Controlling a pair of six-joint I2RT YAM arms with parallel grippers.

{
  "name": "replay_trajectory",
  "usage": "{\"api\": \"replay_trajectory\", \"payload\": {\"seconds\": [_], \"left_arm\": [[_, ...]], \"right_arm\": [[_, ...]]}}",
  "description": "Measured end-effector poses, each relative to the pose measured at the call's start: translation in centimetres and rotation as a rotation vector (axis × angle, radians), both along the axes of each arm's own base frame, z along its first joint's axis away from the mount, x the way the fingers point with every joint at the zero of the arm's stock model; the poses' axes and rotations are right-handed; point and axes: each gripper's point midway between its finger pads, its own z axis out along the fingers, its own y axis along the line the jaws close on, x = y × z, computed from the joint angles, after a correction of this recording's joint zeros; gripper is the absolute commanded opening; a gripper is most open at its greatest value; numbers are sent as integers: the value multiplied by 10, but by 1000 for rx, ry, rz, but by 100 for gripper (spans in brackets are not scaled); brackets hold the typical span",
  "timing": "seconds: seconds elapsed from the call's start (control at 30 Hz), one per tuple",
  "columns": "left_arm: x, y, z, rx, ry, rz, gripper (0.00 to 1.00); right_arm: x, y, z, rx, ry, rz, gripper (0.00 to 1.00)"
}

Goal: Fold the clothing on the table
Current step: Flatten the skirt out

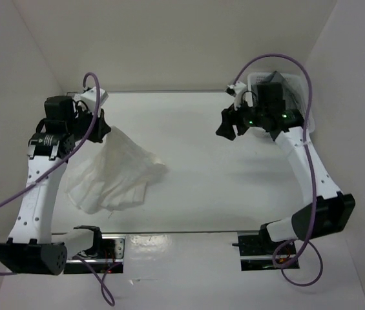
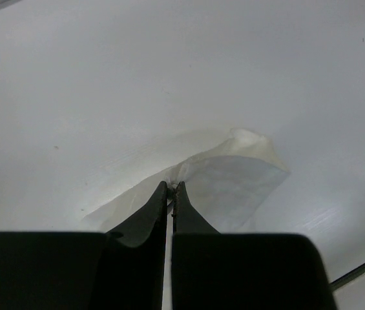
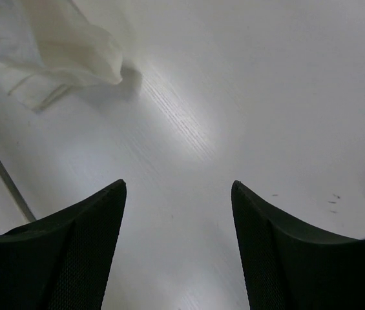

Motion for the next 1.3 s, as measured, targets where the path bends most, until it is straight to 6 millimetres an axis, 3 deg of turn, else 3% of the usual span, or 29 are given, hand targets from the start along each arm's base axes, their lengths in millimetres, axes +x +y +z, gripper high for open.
{"api": "replay_trajectory", "payload": {"seconds": [0.17, 0.3, 0.43, 0.6, 0.77, 0.97, 1.2, 1.3], "left_arm": [[40, 2, -26, 14, 94, 18, 0], [70, 9, -48, 47, 128, 59, 0], [90, 17, -69, 79, 153, 103, 0], [103, 44, -101, 124, 197, 196, 0], [109, 94, -135, 163, 266, 336, 0], [107, 149, -152, 192, 306, 482, 0], [99, 156, -177, 213, 352, 507, 0], [91, 155, -193, 216, 394, 504, 0]], "right_arm": [[14, 39, -64, -93, 133, 66, 76], [8, 78, -117, -183, 236, 151, 77], [-1, 114, -150, -240, 287, 228, 77], [7, 141, -168, -239, 318, 256, 77], [24, 155, -186, -227, 340, 231, 77], [22, 180, -206, -225, 388, 230, 74], [15, 209, -217, -187, 436, 208, 74], [24, 219, -216, -144, 438, 172, 73]]}}
